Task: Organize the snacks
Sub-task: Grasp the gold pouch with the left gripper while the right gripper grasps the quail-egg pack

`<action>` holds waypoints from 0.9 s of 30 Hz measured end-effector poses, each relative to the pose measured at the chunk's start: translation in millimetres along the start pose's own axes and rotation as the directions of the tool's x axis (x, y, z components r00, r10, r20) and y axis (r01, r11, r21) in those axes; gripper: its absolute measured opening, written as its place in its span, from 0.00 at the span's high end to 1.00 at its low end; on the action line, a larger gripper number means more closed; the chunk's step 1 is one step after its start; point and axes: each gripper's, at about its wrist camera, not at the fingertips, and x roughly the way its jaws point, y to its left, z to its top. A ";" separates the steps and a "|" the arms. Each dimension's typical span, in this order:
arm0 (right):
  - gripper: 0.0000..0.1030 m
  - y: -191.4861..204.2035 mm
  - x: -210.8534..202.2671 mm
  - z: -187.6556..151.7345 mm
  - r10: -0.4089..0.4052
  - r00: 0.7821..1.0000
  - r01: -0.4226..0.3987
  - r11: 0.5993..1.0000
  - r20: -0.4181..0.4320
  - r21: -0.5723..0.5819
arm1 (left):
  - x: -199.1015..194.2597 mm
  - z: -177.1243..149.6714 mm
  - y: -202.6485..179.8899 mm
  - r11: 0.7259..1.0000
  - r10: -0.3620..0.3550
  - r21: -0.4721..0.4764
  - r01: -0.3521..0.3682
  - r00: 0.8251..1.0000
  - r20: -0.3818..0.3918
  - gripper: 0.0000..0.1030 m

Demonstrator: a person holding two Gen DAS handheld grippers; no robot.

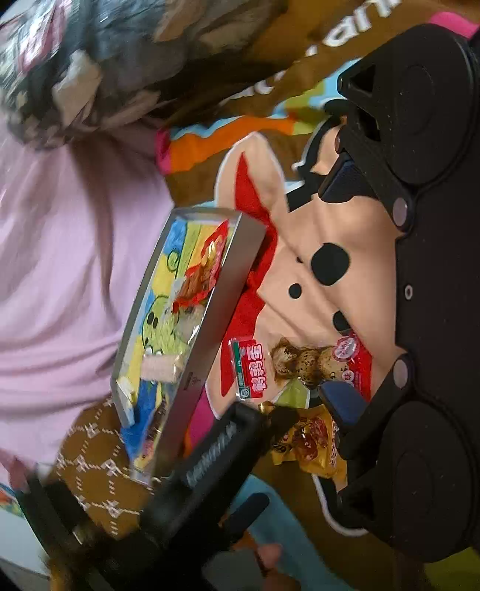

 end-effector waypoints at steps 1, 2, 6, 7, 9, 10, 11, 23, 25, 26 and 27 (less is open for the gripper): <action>0.01 2.3 2.6 0.6 0.001 1.000 -0.001 1.000 0.002 -0.014 | 3.9 1.9 -2.0 1.000 0.002 -0.009 -0.002 1.000 -0.011 0.00; 0.01 3.7 4.2 0.8 0.004 1.000 -0.004 1.000 0.003 -0.020 | 8.5 3.9 -4.4 1.000 0.013 -0.017 -0.013 1.000 -0.025 0.00; 0.01 8.7 10.1 -0.8 0.010 1.000 -0.010 0.999 -0.010 -0.031 | 24.2 7.2 -8.8 0.996 0.069 -0.051 -0.073 0.994 -0.080 0.04; 0.01 9.1 10.9 -1.3 0.010 1.000 -0.010 1.000 -0.013 -0.029 | 25.2 6.8 -9.7 0.995 0.082 -0.053 -0.086 0.994 -0.075 0.05; 0.01 9.7 11.5 -1.8 0.014 1.000 -0.014 1.000 -0.015 -0.027 | 25.5 4.8 -11.6 0.993 0.109 -0.046 -0.112 0.992 -0.063 0.15; 0.01 9.7 11.8 -1.9 0.017 1.000 -0.017 0.999 -0.016 -0.029 | 24.7 3.2 -12.5 0.992 0.123 -0.033 -0.125 0.991 -0.052 0.18; 0.01 9.8 12.0 -2.0 0.023 1.000 -0.023 0.999 -0.016 -0.029 | 23.9 1.6 -12.7 0.991 0.134 -0.019 -0.134 0.990 -0.045 0.25; 0.17 16.9 36.5 6.1 0.148 0.985 -0.148 0.989 -0.091 0.013 | -0.7 -15.7 26.0 0.992 0.110 0.069 -0.107 0.993 -0.035 0.51; 0.17 20.6 45.7 9.6 0.170 0.978 -0.169 0.985 -0.121 0.017 | -5.3 -20.5 32.1 0.991 0.114 0.081 -0.111 0.993 -0.031 0.52; 0.17 21.5 49.7 10.8 0.181 0.975 -0.180 0.984 -0.133 0.020 | -6.8 -23.2 33.5 0.989 0.119 0.089 -0.116 0.993 -0.028 0.52; 0.17 23.0 54.8 12.6 0.190 0.970 -0.188 0.982 -0.150 0.024 | -10.1 -26.7 35.7 0.988 0.123 0.099 -0.120 0.992 -0.024 0.53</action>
